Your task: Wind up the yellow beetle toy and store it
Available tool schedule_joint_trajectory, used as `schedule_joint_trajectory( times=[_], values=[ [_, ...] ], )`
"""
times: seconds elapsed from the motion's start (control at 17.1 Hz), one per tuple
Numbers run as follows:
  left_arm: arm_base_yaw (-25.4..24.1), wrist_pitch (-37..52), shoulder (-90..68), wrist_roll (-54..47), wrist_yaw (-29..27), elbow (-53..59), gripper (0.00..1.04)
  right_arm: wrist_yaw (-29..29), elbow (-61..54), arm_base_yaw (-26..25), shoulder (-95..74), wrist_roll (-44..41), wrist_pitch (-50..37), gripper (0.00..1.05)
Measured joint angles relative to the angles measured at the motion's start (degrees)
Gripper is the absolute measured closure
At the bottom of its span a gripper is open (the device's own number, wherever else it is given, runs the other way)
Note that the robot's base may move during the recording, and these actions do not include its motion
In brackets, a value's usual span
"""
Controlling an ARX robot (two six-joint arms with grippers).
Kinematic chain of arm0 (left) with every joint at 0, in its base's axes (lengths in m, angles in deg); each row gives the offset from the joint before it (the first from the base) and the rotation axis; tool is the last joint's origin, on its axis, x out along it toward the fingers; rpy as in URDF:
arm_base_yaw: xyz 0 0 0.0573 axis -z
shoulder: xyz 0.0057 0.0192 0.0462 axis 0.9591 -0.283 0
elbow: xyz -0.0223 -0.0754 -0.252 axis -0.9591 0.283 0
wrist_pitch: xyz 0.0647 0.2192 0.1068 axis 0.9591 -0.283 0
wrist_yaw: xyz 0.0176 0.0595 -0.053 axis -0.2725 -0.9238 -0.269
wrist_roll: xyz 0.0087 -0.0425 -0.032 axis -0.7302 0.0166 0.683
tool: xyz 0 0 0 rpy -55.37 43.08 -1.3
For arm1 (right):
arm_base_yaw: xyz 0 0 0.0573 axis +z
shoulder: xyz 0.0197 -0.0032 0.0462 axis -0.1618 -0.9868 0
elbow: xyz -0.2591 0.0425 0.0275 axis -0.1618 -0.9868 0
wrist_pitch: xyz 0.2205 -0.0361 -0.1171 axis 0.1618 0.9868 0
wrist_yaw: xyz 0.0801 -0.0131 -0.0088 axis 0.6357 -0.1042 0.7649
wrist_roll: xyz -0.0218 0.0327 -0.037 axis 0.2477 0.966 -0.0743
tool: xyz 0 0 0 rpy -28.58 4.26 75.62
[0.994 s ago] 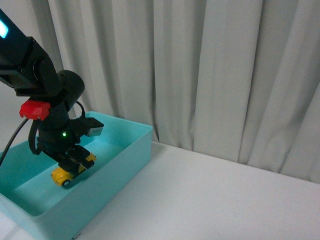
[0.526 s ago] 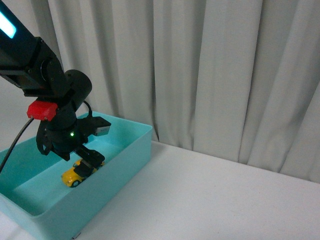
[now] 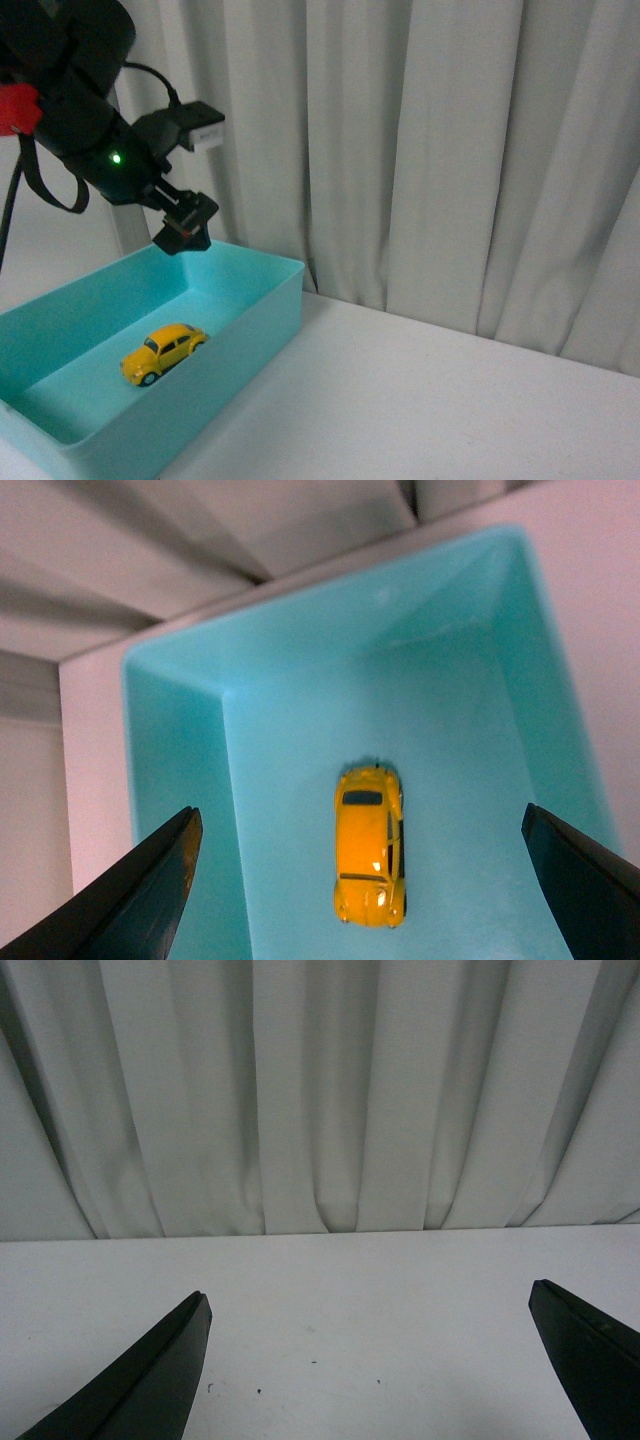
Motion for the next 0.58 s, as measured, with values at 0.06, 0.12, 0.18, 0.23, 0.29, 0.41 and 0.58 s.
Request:
schedule_joint_trajectory(
  times=[0.06, 0.12, 0.18, 0.23, 0.29, 0.41, 0.58],
  values=[
    [-0.3, 14.6, 5.3, 3.5, 6.3, 5.9, 0.12, 0.0, 0.0, 0.0, 0.0, 0.0, 0.0, 0.07],
    [0.5, 29.8, 12.0, 10.3, 11.4, 14.3, 0.23, 0.0, 0.0, 0.0, 0.0, 0.0, 0.0, 0.07],
    [2.7, 39.8, 20.4, 18.8, 12.1, 23.2, 0.34, 0.0, 0.0, 0.0, 0.0, 0.0, 0.0, 0.07],
    [5.2, 43.8, 30.4, 25.8, 11.8, 30.7, 0.46, 0.0, 0.0, 0.0, 0.0, 0.0, 0.0, 0.07],
    [6.0, 40.1, 38.9, 29.2, 11.6, 35.0, 0.57, 0.0, 0.0, 0.0, 0.0, 0.0, 0.0, 0.07],
    [8.0, 39.7, 51.5, 32.7, 8.0, 43.2, 0.82, 0.0, 0.0, 0.0, 0.0, 0.0, 0.0, 0.07],
    [11.3, 41.0, 56.0, 33.9, 5.3, 49.5, 1.03, 0.1, 0.0, 0.0, 0.0, 0.0, 0.0, 0.07]
  ],
)
